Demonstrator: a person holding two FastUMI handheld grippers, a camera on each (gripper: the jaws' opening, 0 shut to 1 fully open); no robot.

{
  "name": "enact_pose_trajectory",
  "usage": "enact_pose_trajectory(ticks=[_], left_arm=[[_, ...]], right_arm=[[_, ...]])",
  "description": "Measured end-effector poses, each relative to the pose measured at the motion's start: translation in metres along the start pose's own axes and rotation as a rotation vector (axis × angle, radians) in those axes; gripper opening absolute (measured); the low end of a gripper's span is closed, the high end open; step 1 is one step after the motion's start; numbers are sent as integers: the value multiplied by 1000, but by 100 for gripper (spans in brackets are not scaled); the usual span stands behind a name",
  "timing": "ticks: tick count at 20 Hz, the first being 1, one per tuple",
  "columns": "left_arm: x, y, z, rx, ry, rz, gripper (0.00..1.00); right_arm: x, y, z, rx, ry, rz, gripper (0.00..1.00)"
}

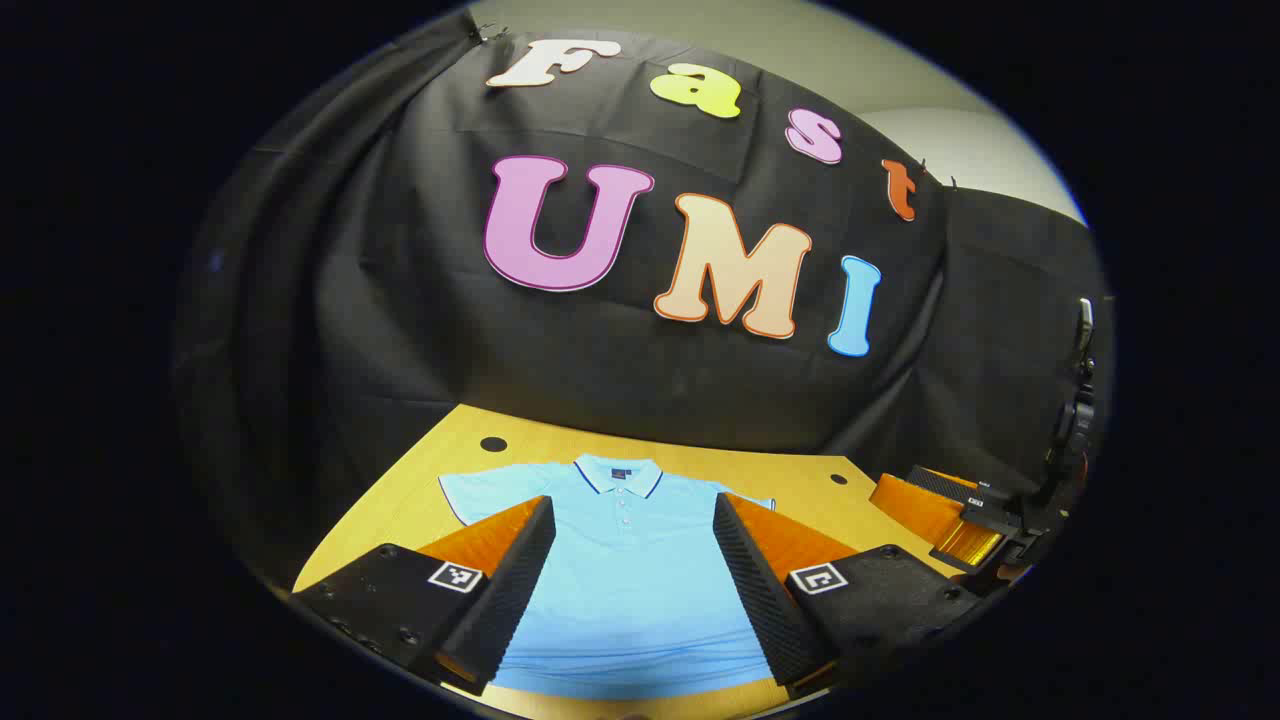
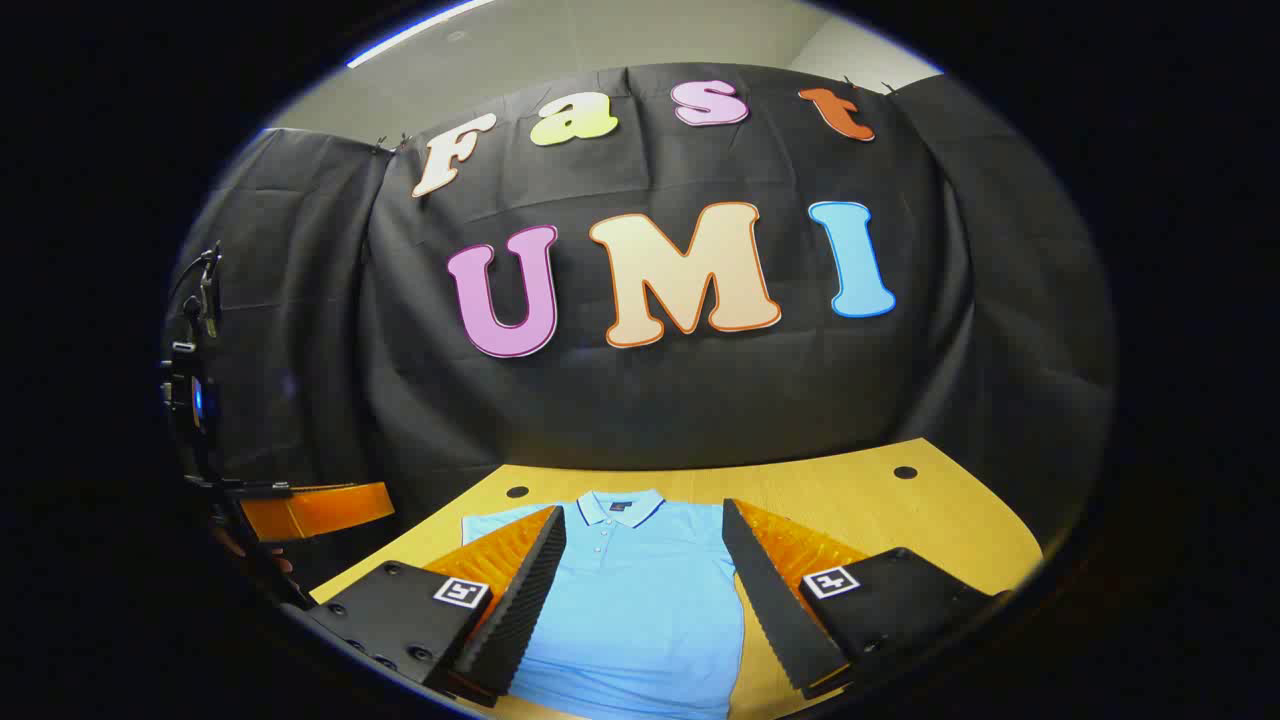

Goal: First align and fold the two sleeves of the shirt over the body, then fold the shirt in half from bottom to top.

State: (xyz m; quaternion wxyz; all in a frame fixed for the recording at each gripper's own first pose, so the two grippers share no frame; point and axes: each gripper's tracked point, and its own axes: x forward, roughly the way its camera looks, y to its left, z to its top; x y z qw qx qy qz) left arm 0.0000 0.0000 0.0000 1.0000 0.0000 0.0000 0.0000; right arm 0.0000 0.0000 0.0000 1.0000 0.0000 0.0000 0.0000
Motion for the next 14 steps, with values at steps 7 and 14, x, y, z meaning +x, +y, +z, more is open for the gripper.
enact_pose_trajectory(ticks=[7, 14], left_arm=[[0, -3, -12, 21, 38, -5, 95], [4, -5, -17, 22, 62, -23, 95]], right_arm=[[2, 2, -7, -8, 36, 13, 98], [-1, 1, -8, -3, 37, 9, 98]])
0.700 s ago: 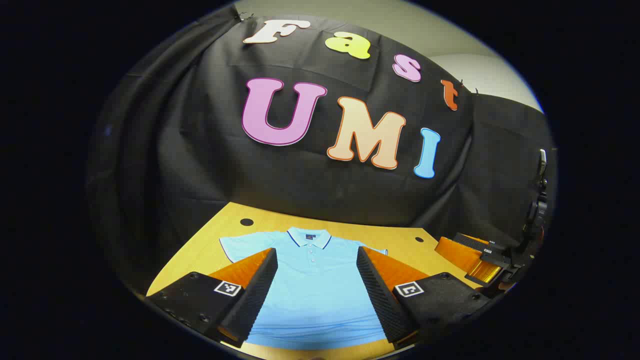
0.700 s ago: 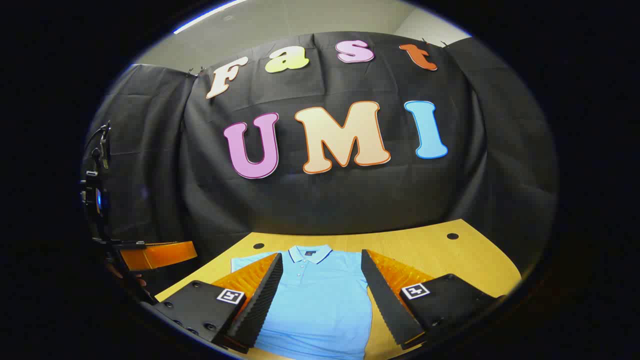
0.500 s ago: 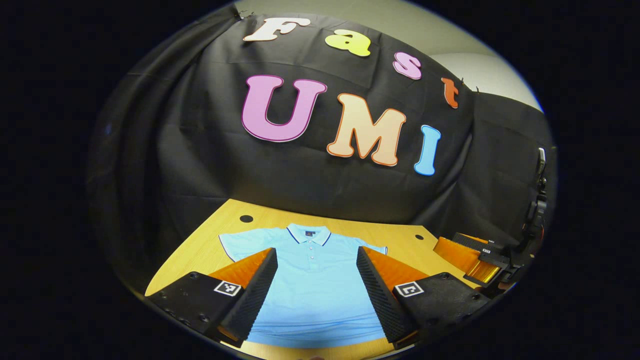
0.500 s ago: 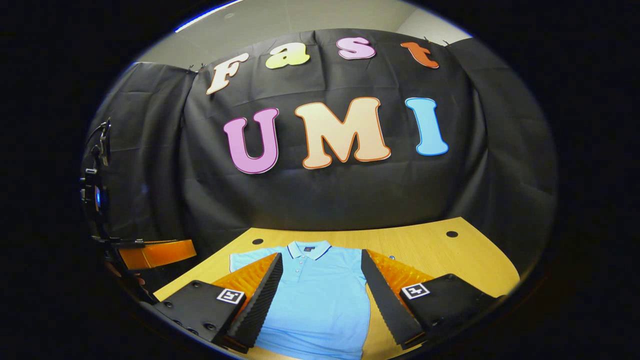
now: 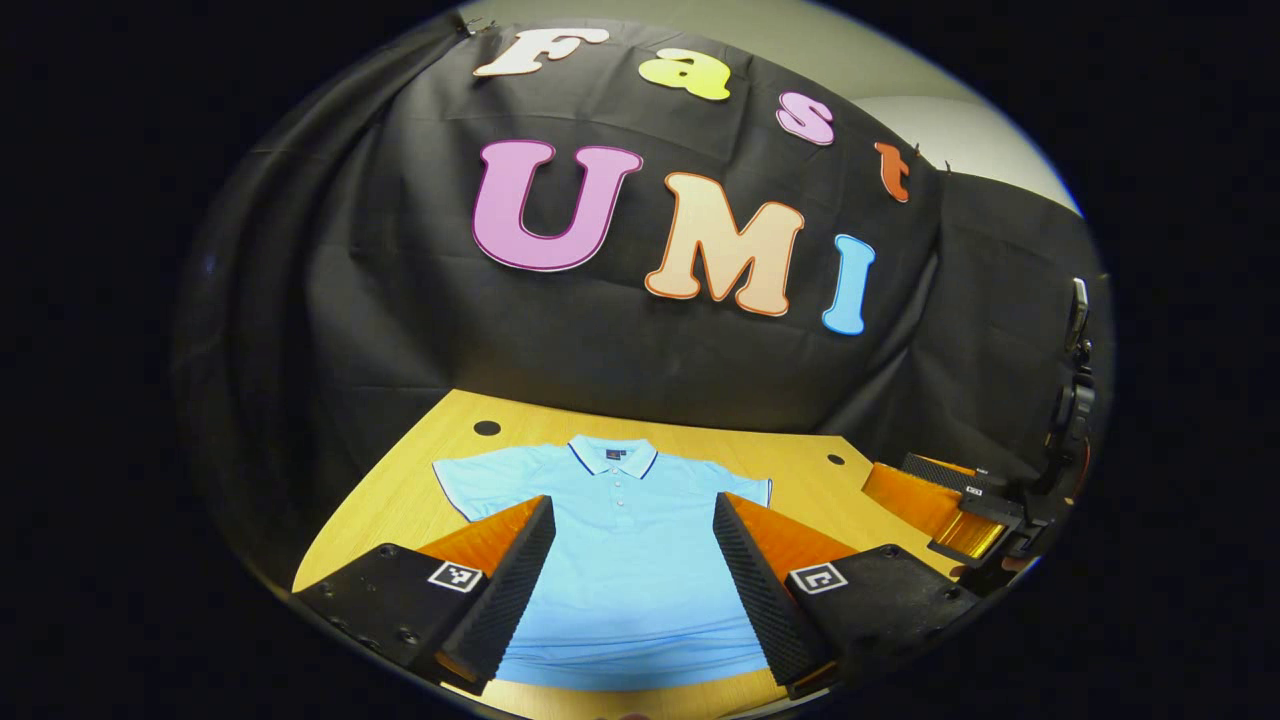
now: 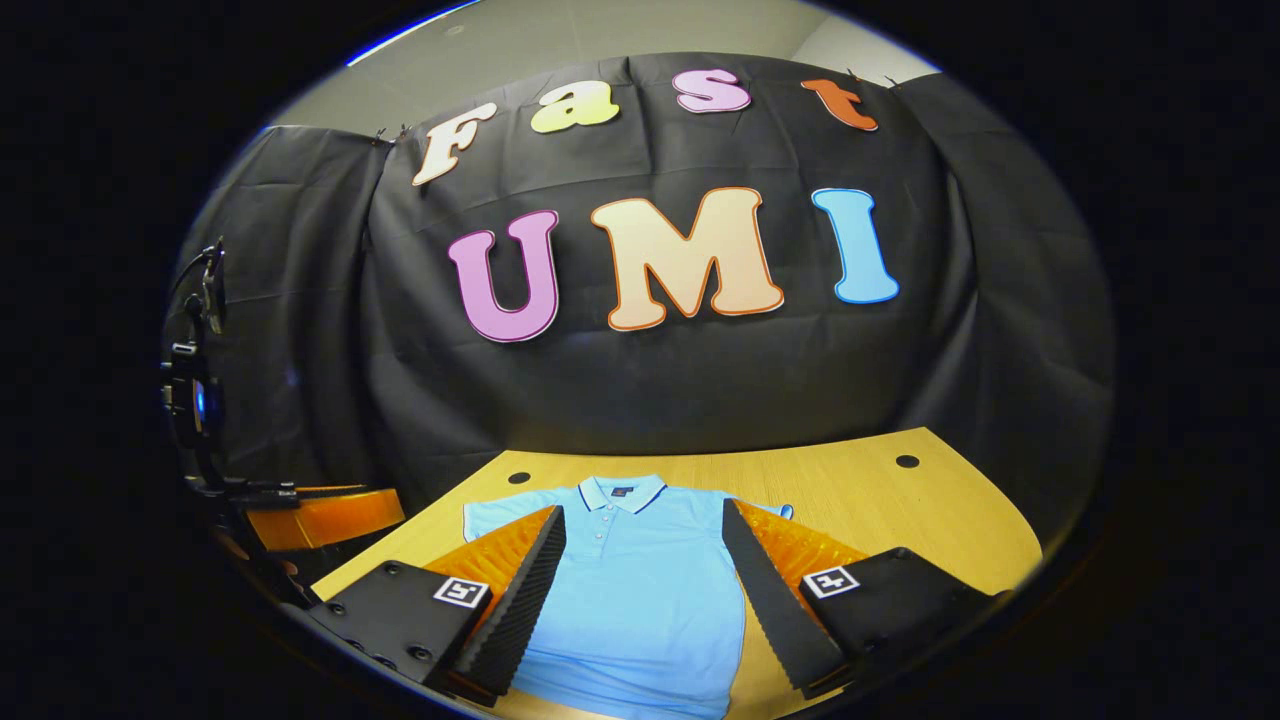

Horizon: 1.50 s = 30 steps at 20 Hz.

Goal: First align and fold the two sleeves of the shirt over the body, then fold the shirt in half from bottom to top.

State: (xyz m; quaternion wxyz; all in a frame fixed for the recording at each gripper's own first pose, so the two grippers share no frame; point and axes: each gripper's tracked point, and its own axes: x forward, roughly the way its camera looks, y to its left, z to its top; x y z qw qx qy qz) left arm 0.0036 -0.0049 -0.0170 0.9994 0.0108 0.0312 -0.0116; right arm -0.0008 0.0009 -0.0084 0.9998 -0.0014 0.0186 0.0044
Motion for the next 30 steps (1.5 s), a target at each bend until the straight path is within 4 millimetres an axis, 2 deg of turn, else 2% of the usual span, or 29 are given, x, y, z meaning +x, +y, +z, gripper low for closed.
enact_pose_trajectory(ticks=[10, 12, 15, 17, 21, 25, 27, 28, 29, 30], left_arm=[[6, 5, -9, 12, 35, 2, 95], [7, 9, -12, 5, 41, 13, 95], [8, 15, -16, -9, 53, 34, 95], [9, 19, -20, -22, 62, 49, 95], [14, 26, -34, -68, 97, 77, 95], [19, 37, -45, -87, 133, 125, 95], [21, 41, -48, -94, 149, 146, 95], [21, 42, -48, -93, 150, 156, 95], [23, 45, -47, -91, 152, 168, 95], [24, 49, -47, -86, 157, 181, 95]], right_arm=[[8, -4, -14, 27, 57, -26, 98], [20, -14, -11, 51, 69, -30, 98], [56, -38, -2, 58, 73, -45, 98], [78, -61, -4, 43, 101, -89, 98], [131, -89, -8, 23, 123, -109, 98], [189, -118, -30, 12, 179, -129, 98], [217, -129, -46, 52, 219, -135, 98], [229, -137, -57, 73, 243, -146, 94], [240, -145, -69, 82, 271, -156, 98], [252, -156, -85, 90, 297, -177, 98]])
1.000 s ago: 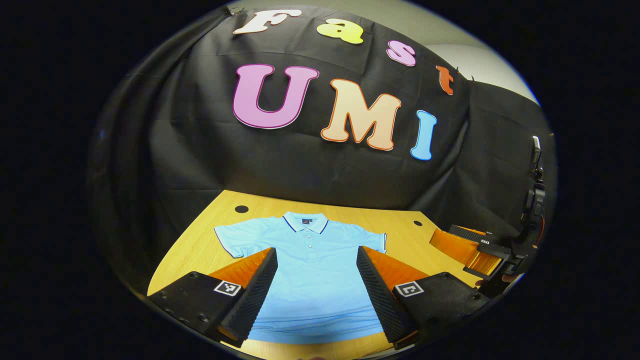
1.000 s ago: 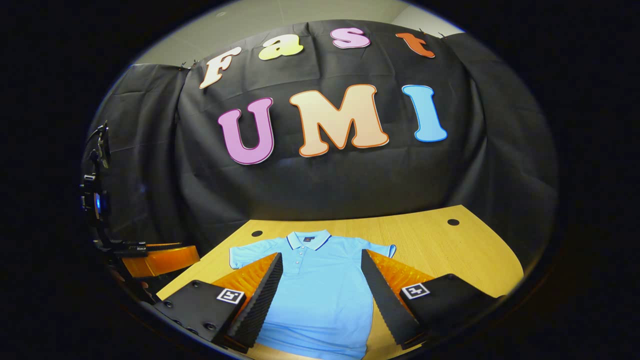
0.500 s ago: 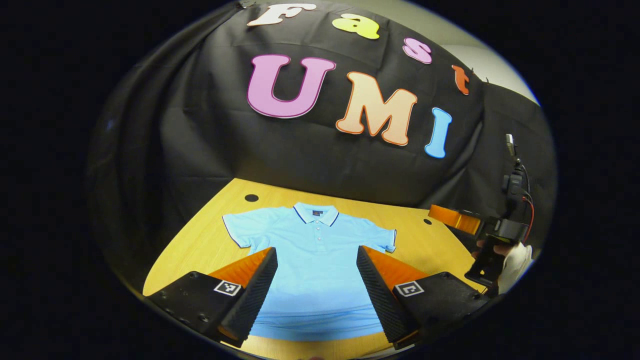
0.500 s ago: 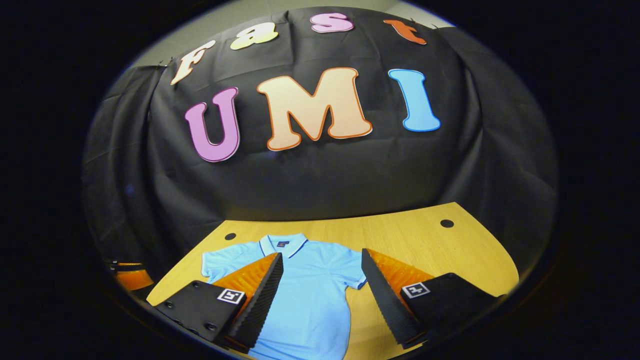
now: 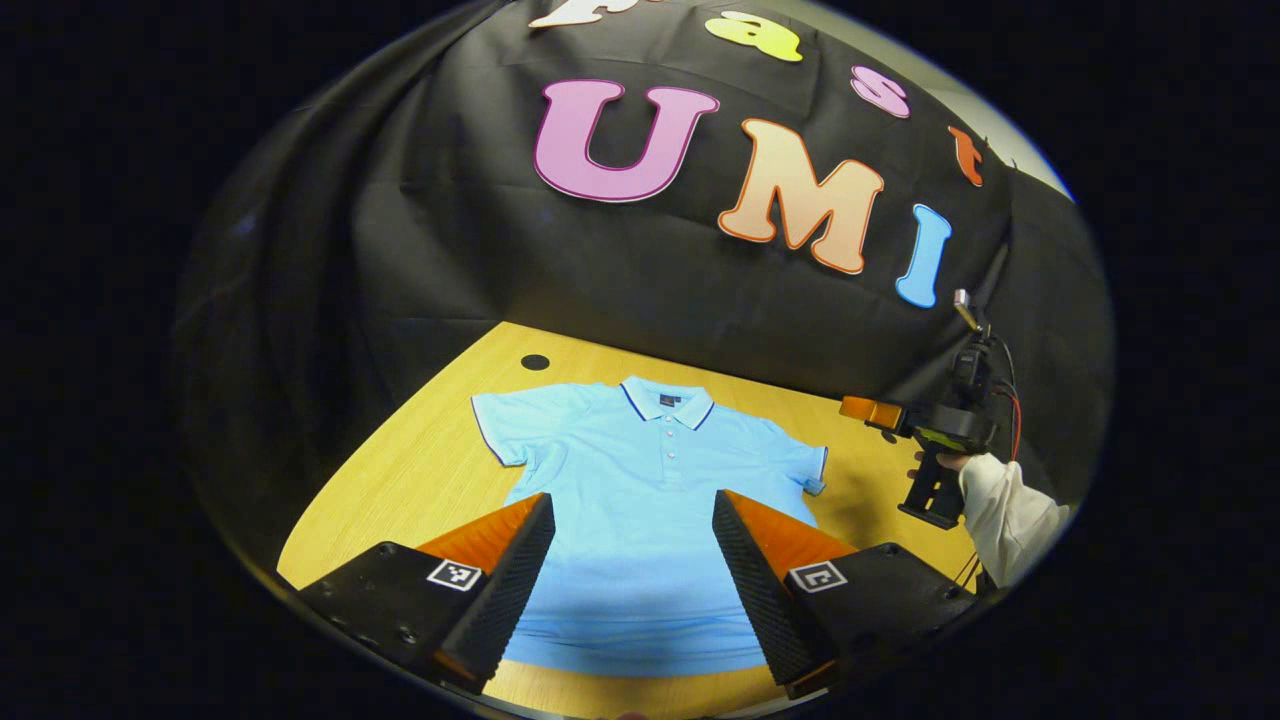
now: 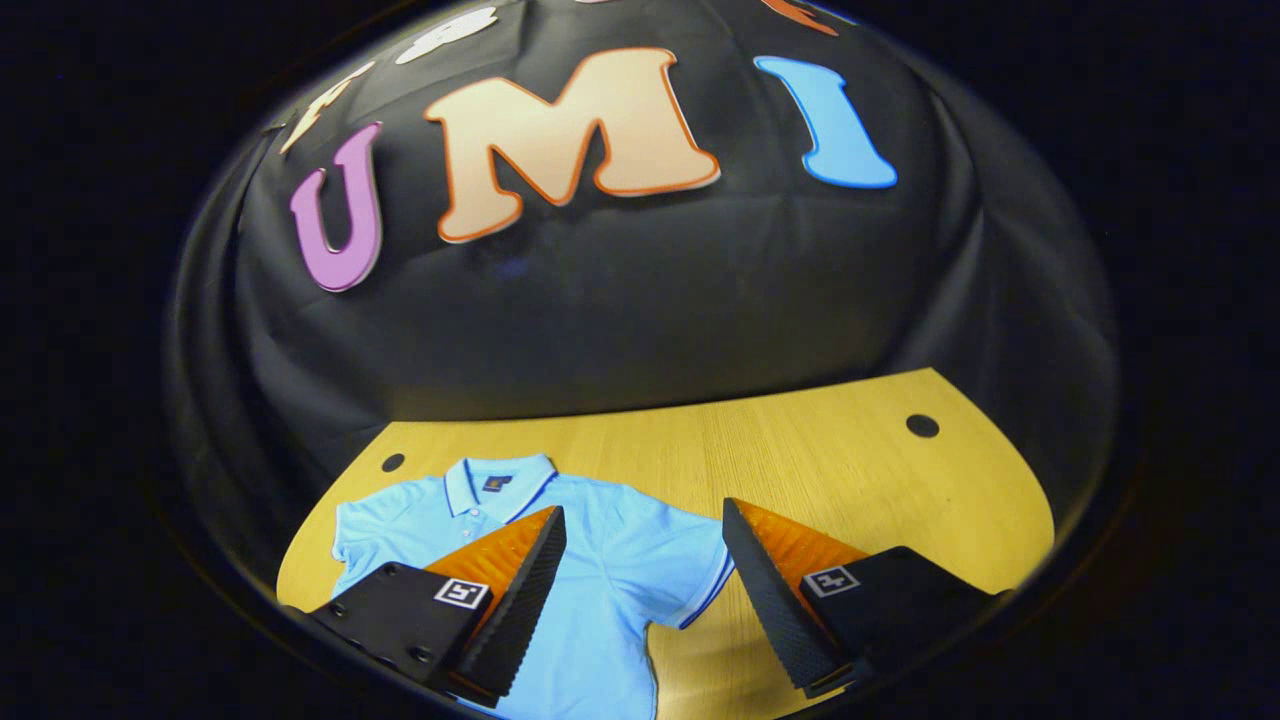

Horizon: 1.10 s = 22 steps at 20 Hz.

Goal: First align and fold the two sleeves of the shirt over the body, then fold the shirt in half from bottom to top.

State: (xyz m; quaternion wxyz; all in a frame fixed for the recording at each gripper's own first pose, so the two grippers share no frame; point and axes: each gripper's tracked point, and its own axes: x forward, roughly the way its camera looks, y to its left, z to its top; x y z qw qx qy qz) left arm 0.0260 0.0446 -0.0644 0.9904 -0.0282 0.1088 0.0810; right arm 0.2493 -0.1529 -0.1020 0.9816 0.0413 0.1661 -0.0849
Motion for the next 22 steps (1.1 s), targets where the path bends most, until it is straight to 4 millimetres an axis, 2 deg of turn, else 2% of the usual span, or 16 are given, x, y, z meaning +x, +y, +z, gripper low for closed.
enact_pose_trajectory(ticks=[2, 3, 5, 6, 8, 9, 10, 12, 13, 14, 15, 16, 17, 20, 21, 22], left_arm=[[4, 6, -2, 9, 17, 21, 95], [6, 7, -4, 14, 24, 29, 95], [6, 9, -8, 19, 44, 36, 95], [6, 10, -12, 21, 58, 38, 95], [8, 10, -17, 14, 76, 41, 95], [8, 9, -20, 8, 84, 40, 95], [9, 7, -22, 1, 91, 37, 95], [8, 7, -24, -6, 100, 33, 95], [8, 6, -24, -8, 103, 32, 95], [8, 6, -23, -9, 106, 31, 95], [9, 6, -24, -9, 108, 32, 95], [8, 6, -22, -8, 108, 32, 95], [9, 6, -23, -7, 107, 32, 95], [10, 4, -24, -6, 115, 24, 95], [11, 2, -24, -15, 115, 12, 95], [13, -1, -25, -25, 115, 2, 95]], right_arm=[[29, -12, -19, 35, 62, -17, 98], [42, -17, -28, 43, 91, -27, 94], [63, -26, -41, 47, 118, -44, 98], [70, -29, -47, 50, 130, -54, 94], [83, -37, -57, 55, 157, -74, 98], [87, -39, -61, 60, 168, -78, 93], [92, -41, -65, 58, 176, -82, 98], [99, -45, -68, 46, 174, -91, 97], [101, -46, -69, 38, 173, -94, 84], [102, -47, -74, 30, 180, -96, 85], [101, -50, -76, 20, 189, -98, 67], [103, -52, -74, 2, 174, -105, 72], [104, -54, -76, -13, 179, -110, 60], [101, -61, -75, -66, 168, -120, 46], [101, -58, -75, -72, 172, -108, 30], [101, -56, -76, -79, 173, -101, 28]])
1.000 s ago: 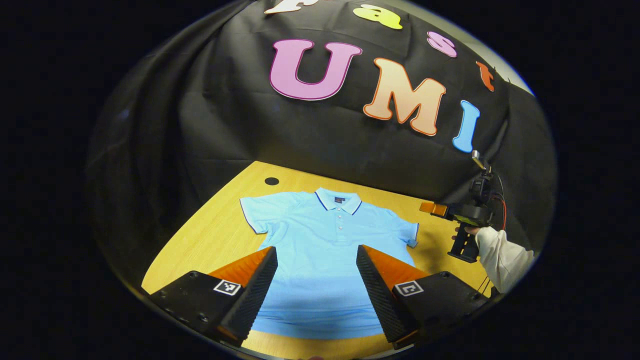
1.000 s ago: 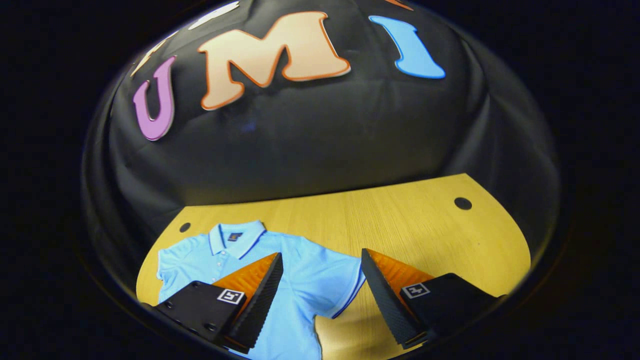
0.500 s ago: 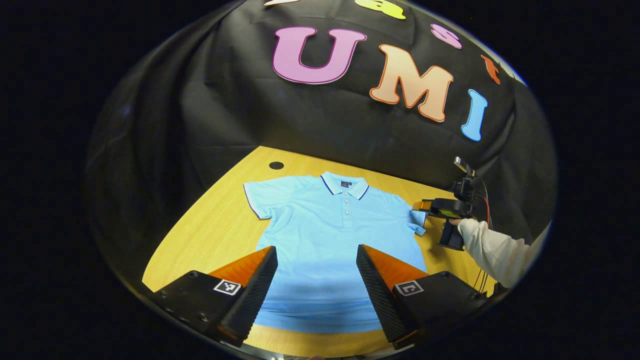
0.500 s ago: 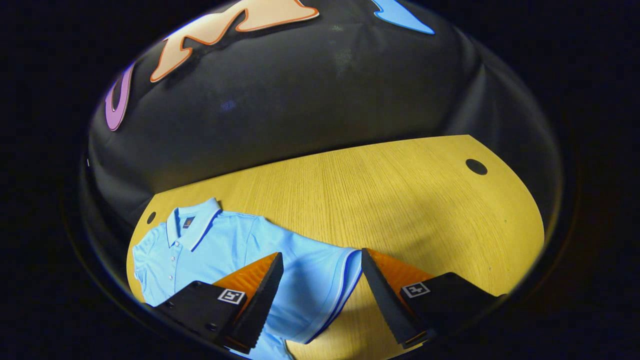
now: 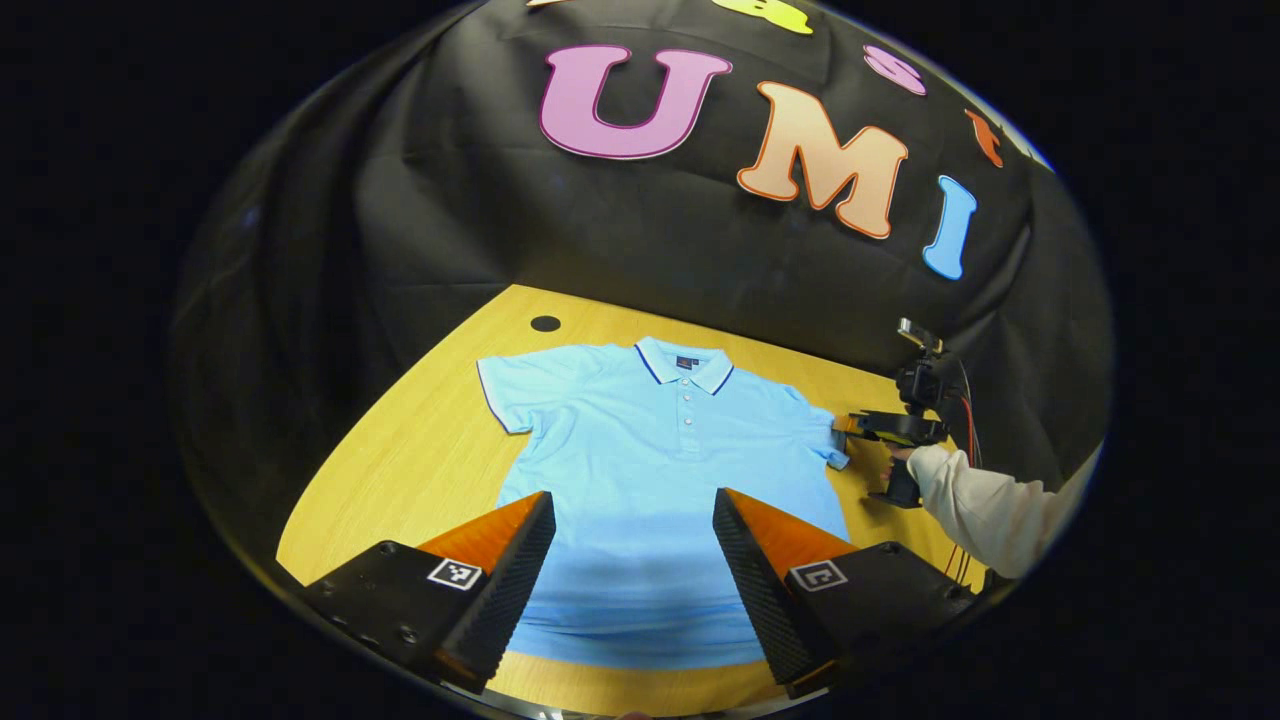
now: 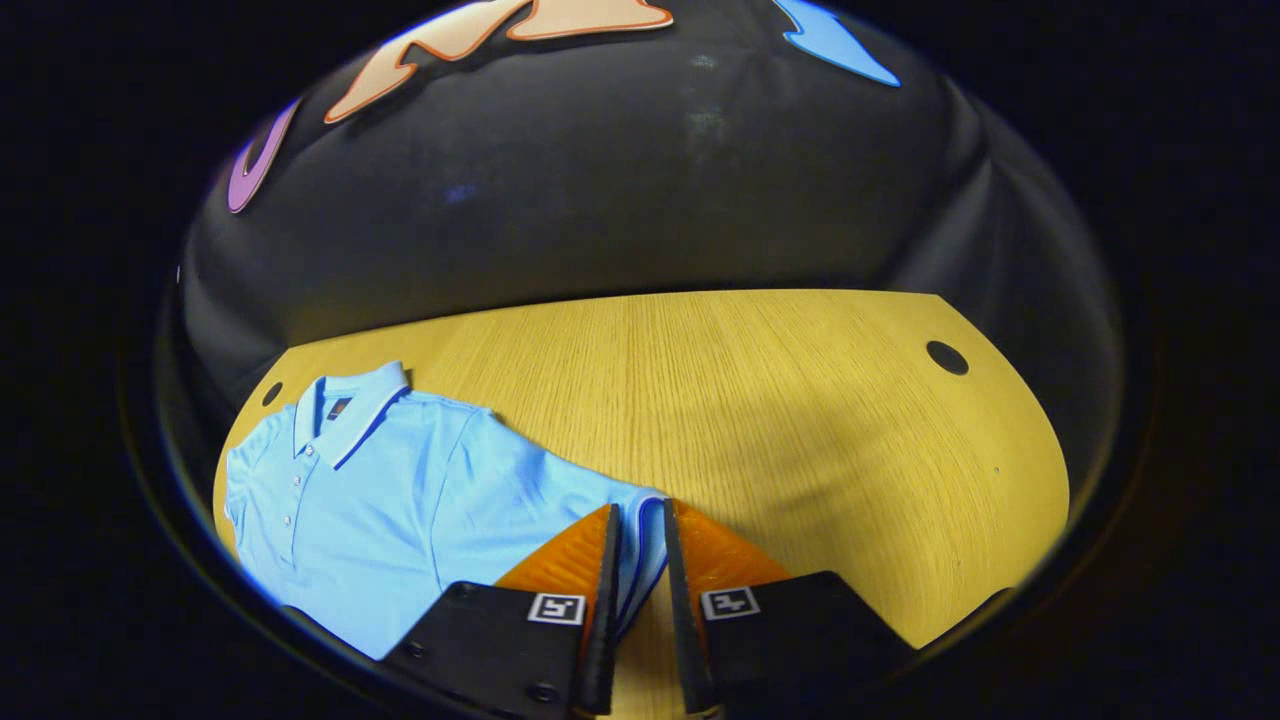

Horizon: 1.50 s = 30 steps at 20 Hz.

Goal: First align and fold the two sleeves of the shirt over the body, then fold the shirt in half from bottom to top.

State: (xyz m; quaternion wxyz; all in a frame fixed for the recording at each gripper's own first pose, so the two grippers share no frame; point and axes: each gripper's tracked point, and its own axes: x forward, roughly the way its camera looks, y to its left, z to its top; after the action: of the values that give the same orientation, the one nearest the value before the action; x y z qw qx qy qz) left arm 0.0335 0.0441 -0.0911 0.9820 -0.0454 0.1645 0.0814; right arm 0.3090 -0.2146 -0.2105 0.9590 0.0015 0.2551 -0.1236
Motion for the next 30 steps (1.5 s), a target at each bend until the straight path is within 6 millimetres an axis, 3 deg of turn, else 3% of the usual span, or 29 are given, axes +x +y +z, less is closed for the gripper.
enact_pose_trajectory(ticks=[1, 3, 6, 8, 11, 15, 20, 24, 26, 27, 28, 30], left_arm=[[4, -3, 0, -10, 2, -6, 95], [9, -5, -1, -20, 6, -7, 95], [10, -3, 1, -22, 2, -4, 96], [7, 0, 1, -19, 0, -1, 95], [7, 0, -1, -28, 0, -7, 95], [4, 1, 0, -32, -1, -14, 95], [4, 5, 1, -52, -7, -18, 95], [6, 11, 4, -66, -16, -17, 95], [9, 16, 7, -71, -22, -15, 95], [11, 20, 10, -72, -29, -14, 95], [14, 23, 13, -73, -34, -15, 95], [22, 31, 19, -73, -42, -18, 95]], right_arm=[[0, 2, -1, -16, -1, 5, 13], [-3, 2, -1, -50, -1, 1, 5], [-10, 3, -3, -72, 3, -1, 2], [-19, 17, 7, -45, -19, 39, 2], [-39, 58, 33, 13, -95, 161, 2], [-69, 134, 43, 138, -103, 391, 2], [-75, 203, 10, 194, -19, 541, 2], [-75, 238, -14, 222, 41, 603, 2], [-74, 248, -22, 230, 61, 617, 6], [-77, 253, -26, 234, 75, 628, 14], [-81, 256, -29, 229, 85, 634, 9], [-85, 254, -32, 188, 77, 620, 53]])
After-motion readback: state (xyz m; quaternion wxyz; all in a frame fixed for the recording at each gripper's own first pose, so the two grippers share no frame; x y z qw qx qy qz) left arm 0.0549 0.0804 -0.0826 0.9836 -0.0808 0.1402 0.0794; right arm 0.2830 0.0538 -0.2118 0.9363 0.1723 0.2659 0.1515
